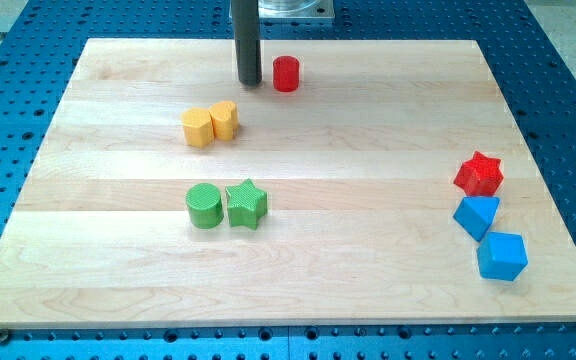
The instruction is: Drag the red circle above the red star
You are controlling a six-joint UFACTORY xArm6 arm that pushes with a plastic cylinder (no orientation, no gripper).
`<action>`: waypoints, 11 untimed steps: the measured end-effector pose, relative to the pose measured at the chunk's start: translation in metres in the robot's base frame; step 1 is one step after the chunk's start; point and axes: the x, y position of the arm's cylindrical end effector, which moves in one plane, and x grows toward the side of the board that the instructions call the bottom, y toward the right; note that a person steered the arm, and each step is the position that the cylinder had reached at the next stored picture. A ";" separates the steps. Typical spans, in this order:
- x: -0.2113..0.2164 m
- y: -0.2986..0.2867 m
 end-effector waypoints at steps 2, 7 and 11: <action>0.067 0.138; 0.050 0.101; 0.059 0.215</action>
